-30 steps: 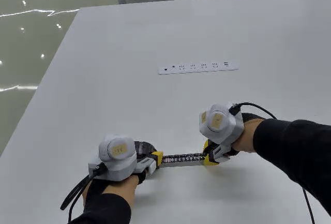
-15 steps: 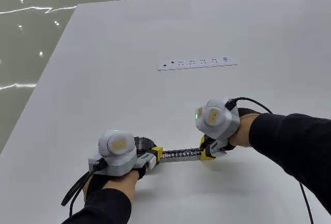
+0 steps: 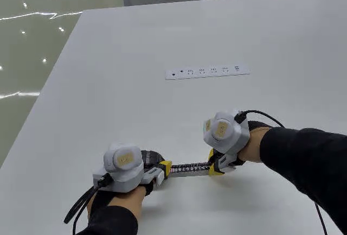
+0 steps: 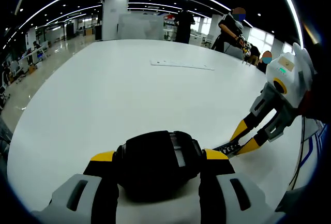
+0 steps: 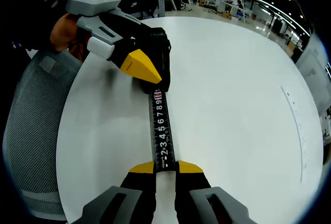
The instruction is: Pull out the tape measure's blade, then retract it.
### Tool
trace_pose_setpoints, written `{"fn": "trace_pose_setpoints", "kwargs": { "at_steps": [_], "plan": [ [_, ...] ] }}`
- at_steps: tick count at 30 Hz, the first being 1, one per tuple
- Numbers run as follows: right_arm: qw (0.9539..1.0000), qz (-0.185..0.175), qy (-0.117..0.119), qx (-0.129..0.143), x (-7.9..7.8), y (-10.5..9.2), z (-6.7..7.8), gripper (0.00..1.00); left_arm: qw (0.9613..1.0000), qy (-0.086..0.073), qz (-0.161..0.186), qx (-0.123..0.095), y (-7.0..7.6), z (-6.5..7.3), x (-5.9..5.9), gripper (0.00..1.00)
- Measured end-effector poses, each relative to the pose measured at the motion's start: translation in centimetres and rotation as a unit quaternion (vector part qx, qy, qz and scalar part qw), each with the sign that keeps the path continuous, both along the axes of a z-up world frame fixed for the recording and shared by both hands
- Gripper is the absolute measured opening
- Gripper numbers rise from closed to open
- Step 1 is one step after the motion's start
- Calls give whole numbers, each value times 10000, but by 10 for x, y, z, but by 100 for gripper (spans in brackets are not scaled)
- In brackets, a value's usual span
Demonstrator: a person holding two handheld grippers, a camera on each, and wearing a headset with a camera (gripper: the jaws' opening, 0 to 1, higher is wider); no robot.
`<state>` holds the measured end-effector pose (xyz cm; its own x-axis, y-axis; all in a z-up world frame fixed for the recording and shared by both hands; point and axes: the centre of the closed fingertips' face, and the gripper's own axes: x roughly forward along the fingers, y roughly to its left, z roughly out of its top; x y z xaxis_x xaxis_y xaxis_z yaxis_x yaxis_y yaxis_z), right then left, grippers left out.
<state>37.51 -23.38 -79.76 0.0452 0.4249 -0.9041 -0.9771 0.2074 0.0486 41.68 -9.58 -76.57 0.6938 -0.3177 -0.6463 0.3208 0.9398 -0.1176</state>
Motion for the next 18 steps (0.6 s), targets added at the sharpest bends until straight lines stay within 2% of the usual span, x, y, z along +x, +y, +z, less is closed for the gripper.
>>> {"fn": "trace_pose_setpoints", "kwargs": {
  "at_steps": [18],
  "plan": [
    [10000, 6, -41, 67, 2, 10, 0, 9, 10000, 4, -4, -2, 1, 0, 1, 58]
  ]
}}
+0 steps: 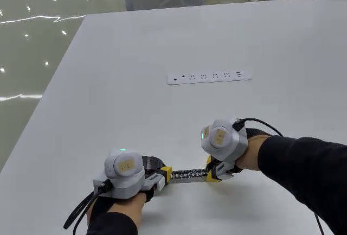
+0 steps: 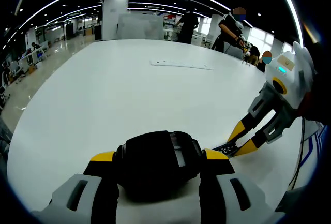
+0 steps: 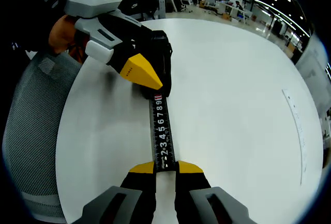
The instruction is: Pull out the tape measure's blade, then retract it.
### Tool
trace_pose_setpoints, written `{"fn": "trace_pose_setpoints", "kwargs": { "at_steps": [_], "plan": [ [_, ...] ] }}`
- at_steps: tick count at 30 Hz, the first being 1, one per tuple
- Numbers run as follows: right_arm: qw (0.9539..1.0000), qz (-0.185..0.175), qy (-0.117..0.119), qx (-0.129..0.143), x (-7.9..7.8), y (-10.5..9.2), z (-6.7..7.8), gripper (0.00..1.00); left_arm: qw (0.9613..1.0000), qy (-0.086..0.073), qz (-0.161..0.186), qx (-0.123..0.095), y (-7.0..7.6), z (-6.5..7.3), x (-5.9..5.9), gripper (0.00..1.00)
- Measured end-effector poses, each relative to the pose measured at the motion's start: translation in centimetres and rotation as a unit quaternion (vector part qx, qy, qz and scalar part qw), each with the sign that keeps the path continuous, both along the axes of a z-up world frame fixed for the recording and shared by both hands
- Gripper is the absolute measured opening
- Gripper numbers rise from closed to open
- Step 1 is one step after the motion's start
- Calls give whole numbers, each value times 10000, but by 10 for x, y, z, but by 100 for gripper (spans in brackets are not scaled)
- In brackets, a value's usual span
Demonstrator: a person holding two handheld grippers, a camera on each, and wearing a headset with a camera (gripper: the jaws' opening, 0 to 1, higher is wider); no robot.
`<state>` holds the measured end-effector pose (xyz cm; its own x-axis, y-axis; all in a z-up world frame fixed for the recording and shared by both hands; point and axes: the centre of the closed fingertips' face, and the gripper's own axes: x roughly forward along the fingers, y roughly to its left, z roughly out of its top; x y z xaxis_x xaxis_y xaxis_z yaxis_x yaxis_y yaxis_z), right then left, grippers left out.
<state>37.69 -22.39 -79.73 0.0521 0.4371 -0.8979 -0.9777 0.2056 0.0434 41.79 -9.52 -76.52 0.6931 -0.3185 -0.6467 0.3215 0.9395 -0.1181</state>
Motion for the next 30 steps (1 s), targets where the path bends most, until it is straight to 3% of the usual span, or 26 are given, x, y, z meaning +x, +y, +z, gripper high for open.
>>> {"fn": "trace_pose_setpoints", "kwargs": {
  "at_steps": [30],
  "plan": [
    [9999, -12, 0, 101, 3, 16, 0, 9, 10000, 27, 10, -70, 1, 0, 0, 57]
  ]
}}
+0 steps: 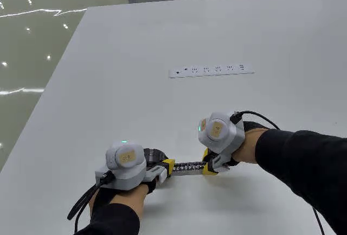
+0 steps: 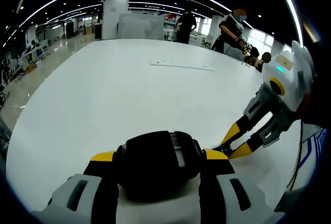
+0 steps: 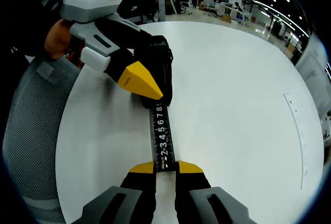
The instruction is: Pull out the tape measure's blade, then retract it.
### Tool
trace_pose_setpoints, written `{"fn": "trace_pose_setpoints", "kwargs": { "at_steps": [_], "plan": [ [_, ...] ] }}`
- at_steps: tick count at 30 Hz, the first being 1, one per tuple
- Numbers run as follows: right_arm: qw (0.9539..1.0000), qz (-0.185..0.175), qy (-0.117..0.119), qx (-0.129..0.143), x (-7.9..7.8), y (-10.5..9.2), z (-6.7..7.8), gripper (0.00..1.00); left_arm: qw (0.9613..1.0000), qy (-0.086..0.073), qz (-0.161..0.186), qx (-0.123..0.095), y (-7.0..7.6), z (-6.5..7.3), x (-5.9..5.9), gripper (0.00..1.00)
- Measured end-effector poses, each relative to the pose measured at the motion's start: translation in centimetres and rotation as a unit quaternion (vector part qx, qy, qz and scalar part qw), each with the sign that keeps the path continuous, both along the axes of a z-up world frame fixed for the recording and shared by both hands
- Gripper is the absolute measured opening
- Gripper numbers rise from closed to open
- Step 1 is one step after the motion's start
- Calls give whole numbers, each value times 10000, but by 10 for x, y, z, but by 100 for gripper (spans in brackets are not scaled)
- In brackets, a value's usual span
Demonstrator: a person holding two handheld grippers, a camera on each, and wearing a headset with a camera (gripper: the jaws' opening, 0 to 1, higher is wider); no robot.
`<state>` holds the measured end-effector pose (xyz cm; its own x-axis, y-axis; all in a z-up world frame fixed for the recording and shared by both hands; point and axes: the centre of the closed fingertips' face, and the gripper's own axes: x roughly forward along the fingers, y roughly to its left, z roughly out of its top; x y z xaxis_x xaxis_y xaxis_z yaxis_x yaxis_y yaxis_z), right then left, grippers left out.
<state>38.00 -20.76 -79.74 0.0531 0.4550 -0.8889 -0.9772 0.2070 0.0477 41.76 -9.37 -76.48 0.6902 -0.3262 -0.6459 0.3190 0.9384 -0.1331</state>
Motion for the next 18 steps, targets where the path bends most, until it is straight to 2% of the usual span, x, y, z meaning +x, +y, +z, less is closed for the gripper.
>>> {"fn": "trace_pose_setpoints", "kwargs": {
  "at_steps": [18],
  "plan": [
    [9999, -82, -5, 58, 1, 8, 0, 9, 10000, 0, 25, -21, 0, 0, -1, 58]
  ]
}}
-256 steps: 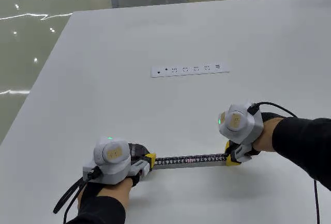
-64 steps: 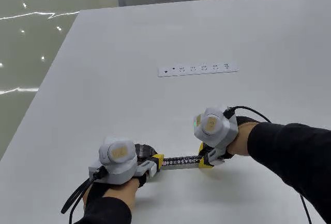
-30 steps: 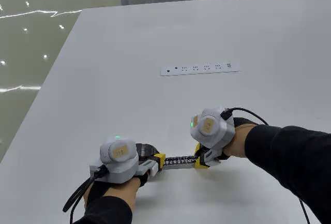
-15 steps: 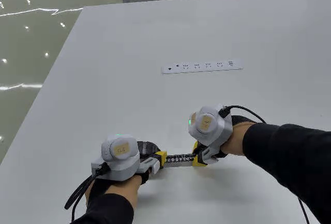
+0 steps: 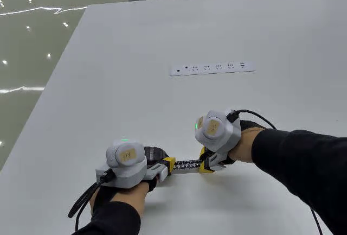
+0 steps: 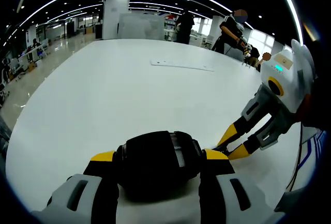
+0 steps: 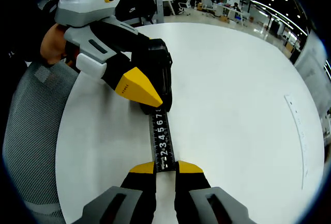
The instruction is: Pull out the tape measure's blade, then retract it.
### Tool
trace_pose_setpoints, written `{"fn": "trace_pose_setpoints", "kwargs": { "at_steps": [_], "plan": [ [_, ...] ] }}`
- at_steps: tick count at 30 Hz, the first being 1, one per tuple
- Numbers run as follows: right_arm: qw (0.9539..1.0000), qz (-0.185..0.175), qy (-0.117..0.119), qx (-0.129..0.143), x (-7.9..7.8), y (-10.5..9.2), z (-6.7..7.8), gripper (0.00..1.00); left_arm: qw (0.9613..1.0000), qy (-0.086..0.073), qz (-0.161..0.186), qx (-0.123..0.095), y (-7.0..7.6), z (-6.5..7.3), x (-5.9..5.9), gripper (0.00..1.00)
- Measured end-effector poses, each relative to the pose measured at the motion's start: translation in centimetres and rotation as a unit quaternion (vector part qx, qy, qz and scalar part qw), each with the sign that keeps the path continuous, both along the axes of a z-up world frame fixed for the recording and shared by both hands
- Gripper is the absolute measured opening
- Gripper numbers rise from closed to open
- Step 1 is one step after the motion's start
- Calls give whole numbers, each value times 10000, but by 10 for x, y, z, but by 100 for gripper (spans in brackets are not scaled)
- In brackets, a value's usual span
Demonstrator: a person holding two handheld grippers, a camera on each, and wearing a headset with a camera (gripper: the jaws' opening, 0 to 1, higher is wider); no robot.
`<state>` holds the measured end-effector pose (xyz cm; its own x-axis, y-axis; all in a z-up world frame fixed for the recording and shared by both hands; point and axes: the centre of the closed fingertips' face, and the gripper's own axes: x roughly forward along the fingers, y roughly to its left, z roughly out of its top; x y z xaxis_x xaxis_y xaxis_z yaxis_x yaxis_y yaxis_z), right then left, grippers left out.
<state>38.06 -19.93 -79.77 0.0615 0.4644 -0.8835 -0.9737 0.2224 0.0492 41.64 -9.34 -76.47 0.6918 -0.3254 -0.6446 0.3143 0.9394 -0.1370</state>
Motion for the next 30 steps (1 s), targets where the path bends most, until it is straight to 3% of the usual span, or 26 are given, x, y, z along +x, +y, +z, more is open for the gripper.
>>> {"fn": "trace_pose_setpoints", "kwargs": {
  "at_steps": [30],
  "plan": [
    [9998, -39, 58, 173, 3, 16, 2, 8, 10000, 4, 14, -41, 0, 0, 1, 58]
  ]
}}
